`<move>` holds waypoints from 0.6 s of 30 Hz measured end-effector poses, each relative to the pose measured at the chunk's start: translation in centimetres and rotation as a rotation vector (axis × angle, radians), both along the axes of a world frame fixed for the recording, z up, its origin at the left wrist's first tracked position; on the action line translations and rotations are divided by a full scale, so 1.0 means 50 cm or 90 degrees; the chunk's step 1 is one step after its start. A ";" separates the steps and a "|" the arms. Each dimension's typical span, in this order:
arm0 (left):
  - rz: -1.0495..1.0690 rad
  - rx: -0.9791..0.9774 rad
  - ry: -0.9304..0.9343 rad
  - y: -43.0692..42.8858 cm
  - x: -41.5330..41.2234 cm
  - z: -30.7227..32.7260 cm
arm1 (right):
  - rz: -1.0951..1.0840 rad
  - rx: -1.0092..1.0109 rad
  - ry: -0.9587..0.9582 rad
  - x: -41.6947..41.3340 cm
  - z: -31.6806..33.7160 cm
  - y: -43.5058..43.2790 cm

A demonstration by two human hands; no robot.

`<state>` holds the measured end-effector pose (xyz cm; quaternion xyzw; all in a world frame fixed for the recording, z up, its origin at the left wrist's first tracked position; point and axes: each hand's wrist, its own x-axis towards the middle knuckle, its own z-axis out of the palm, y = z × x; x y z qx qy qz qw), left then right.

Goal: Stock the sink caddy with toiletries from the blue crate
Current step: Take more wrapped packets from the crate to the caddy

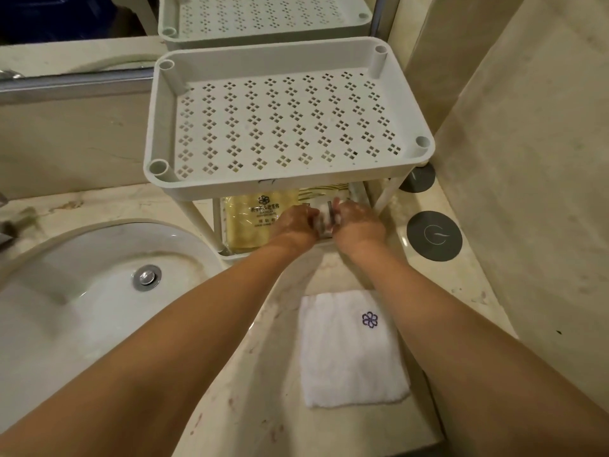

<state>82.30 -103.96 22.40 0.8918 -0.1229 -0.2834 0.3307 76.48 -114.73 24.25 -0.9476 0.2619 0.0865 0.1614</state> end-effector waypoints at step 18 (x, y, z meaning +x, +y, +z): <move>-0.028 0.017 -0.106 0.049 -0.043 0.049 | 0.012 0.039 -0.049 -0.067 0.020 0.025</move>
